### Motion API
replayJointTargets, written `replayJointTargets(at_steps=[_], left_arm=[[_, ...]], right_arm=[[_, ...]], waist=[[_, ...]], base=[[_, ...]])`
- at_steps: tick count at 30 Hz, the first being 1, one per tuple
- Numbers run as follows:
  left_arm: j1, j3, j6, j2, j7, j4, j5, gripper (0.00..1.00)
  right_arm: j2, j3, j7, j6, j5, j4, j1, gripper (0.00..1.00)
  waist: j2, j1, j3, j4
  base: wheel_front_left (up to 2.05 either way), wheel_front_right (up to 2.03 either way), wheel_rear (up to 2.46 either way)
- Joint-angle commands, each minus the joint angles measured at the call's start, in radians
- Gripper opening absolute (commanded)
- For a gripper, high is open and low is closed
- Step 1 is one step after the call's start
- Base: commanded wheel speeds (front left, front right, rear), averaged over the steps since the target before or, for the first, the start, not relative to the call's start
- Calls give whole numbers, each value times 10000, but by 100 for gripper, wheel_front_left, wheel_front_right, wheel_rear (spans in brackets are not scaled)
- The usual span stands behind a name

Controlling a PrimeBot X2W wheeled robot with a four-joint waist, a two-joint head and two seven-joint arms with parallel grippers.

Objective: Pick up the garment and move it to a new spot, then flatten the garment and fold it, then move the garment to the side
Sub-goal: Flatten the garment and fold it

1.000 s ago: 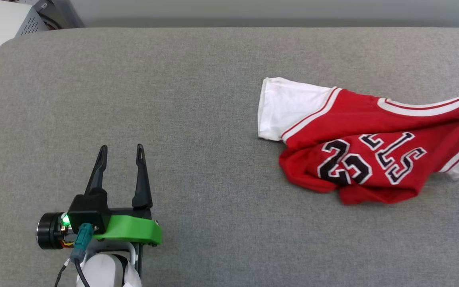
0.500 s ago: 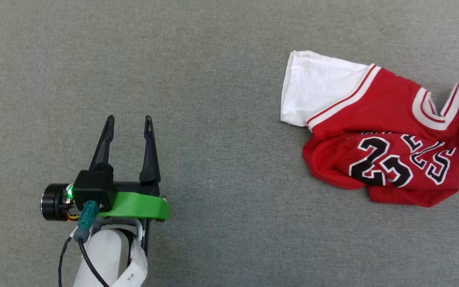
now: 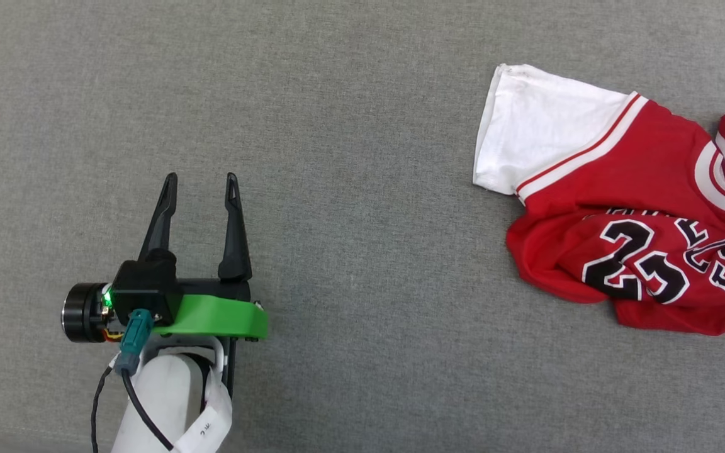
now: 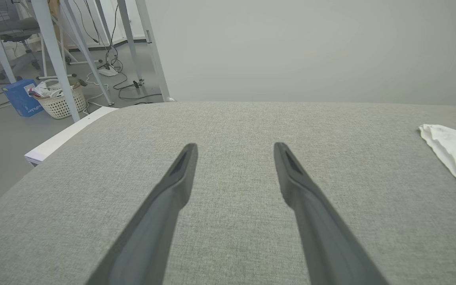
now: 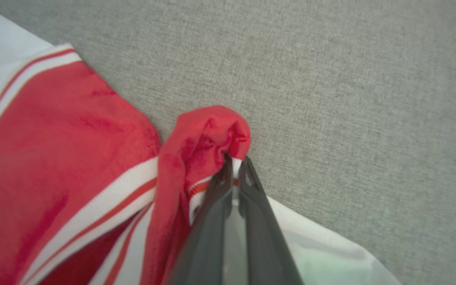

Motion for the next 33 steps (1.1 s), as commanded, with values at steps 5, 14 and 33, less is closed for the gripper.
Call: replayJointTargets(at_steps=[5, 14, 33], left_arm=[[12, 336, -82, 73, -59, 4, 142, 100], [-526, 731, -785, 724, -59, 103, 134, 100], [-6614, -3482, -1622, 2897, 4299, 2543, -2346, 100]], right_arm=[[63, 278, -1828, 8, -106, 57, 252, 100], [-47, -294, -4780, 8, -737, -738, 1058, 100], [3509, -4860, -6627, 8, -4313, -4281, 4676, 100]], waist=[[0, 0, -682, -373], [0, 0, -1423, -1051], [0, 0, -1001, -2227]], base=[[0, 0, 0], [0, 0, 0], [0, 0, 0]])
